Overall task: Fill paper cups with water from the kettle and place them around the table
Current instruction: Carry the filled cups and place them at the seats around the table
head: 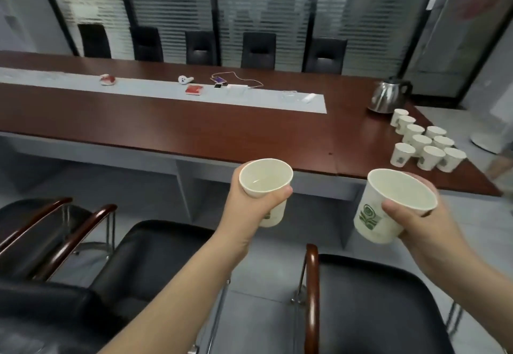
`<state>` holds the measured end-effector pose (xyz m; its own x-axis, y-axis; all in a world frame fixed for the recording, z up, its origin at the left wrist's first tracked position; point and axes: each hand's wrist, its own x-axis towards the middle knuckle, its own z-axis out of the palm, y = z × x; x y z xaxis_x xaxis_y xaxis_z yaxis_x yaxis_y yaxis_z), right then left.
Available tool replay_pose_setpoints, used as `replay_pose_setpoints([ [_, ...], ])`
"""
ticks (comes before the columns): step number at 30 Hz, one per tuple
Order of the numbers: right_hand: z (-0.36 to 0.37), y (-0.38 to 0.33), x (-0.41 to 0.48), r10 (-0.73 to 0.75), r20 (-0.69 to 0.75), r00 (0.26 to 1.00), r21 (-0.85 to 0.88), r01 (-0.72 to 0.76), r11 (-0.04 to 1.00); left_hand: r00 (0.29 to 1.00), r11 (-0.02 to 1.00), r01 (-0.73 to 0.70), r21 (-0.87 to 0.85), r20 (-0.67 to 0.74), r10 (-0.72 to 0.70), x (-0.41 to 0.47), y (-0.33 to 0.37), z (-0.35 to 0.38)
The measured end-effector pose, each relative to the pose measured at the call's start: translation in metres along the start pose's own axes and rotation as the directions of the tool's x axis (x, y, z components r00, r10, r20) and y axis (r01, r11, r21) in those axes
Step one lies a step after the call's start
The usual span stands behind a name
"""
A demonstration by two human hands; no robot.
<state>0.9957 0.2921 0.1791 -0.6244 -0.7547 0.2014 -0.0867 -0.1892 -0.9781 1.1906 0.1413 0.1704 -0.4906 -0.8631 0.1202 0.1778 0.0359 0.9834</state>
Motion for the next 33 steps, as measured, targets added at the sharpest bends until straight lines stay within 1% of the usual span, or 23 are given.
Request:
replay_pose_setpoints([
  [2,0.001,0.008,0.016,0.016,-0.064,0.998,-0.007,-0.017,1.000,0.998,1.000,0.012,-0.020,0.060,-0.011,0.030,-0.010,0.006],
  [4,0.006,0.012,0.022,0.027,-0.079,0.996,-0.003,-0.028,1.000,0.997,1.000,0.019,-0.013,0.069,-0.019,0.041,-0.014,0.009],
  [9,0.001,0.042,0.082,0.037,-0.217,0.975,-0.018,-0.041,0.999,0.986,0.998,0.050,-0.025,0.160,-0.046,0.119,-0.034,0.027],
  [18,-0.008,0.091,0.183,0.039,-0.361,0.932,-0.010,-0.046,0.999,0.981,0.996,0.062,-0.071,0.190,-0.047,0.237,-0.064,0.051],
  [27,-0.034,0.156,0.303,0.034,-0.536,0.843,-0.058,-0.077,0.995,0.954,0.991,0.109,-0.078,0.288,-0.082,0.360,-0.117,0.093],
  [33,-0.064,0.195,0.389,0.038,-0.604,0.796,-0.089,-0.115,0.989,0.929,0.990,0.104,-0.092,0.365,-0.064,0.450,-0.155,0.127],
])
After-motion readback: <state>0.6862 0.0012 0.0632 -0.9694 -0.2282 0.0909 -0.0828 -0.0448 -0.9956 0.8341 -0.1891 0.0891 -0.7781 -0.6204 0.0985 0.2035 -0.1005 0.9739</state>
